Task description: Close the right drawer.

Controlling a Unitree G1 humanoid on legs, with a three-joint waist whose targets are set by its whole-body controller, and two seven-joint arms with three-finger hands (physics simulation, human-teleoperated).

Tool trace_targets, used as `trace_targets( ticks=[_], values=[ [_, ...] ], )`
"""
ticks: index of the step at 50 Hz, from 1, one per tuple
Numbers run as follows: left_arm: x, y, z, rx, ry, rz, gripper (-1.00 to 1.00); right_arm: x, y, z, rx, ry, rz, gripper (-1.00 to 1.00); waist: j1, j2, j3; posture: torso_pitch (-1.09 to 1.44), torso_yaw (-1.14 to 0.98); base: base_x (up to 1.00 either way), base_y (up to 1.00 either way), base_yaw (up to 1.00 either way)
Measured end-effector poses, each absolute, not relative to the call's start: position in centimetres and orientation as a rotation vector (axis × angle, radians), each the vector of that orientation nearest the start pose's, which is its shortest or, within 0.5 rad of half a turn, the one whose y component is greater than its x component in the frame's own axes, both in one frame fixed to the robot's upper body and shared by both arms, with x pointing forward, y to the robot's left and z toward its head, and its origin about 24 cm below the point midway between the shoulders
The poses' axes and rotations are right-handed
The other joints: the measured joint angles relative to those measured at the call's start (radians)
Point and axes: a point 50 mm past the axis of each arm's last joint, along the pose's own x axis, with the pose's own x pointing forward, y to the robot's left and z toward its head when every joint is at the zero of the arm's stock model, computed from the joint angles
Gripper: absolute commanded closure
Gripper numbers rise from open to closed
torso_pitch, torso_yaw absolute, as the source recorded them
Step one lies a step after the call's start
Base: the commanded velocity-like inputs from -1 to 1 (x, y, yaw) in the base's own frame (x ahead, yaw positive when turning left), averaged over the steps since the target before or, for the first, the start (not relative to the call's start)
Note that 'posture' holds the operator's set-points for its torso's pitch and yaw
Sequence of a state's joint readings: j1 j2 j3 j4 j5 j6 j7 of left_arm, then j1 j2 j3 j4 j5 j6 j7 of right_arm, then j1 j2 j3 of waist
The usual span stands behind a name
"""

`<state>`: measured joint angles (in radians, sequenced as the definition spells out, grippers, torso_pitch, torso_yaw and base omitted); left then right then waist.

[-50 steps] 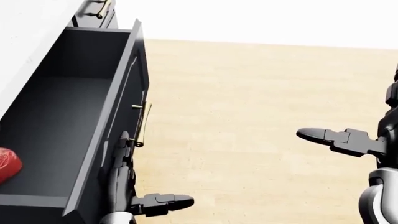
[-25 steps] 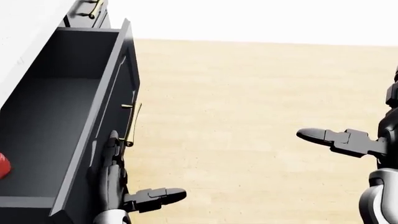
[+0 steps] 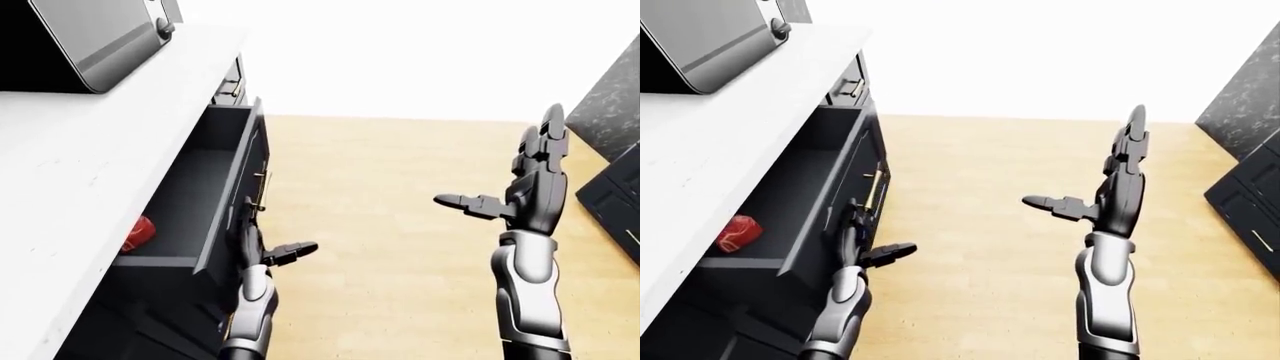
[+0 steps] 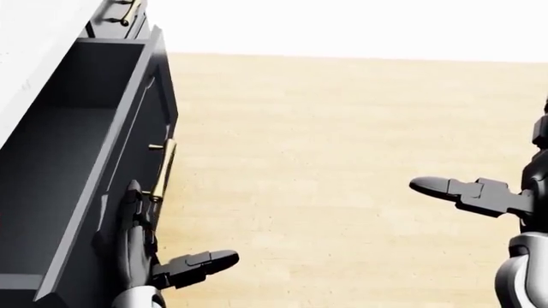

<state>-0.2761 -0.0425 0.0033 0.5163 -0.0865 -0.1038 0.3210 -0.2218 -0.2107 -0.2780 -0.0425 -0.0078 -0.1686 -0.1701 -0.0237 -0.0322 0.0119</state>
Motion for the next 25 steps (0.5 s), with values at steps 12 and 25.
trace_targets(
  ticks=[12,25],
  values=[
    [29.6,14.3,0.3,-0.085,0.169,0.293,-1.0,27.5,-24.1,14.3,-0.173,-0.475,-0.381,-1.0,0.004,-0.002,0.004,0.0,0.0,0.0,0.0,0.0],
    [29.8,15.7,0.6,-0.093,0.17,0.365,-1.0,27.4,-24.2,14.4,-0.172,-0.477,-0.385,-1.0,0.002,-0.003,0.005,0.0,0.0,0.0,0.0,0.0]
  ],
)
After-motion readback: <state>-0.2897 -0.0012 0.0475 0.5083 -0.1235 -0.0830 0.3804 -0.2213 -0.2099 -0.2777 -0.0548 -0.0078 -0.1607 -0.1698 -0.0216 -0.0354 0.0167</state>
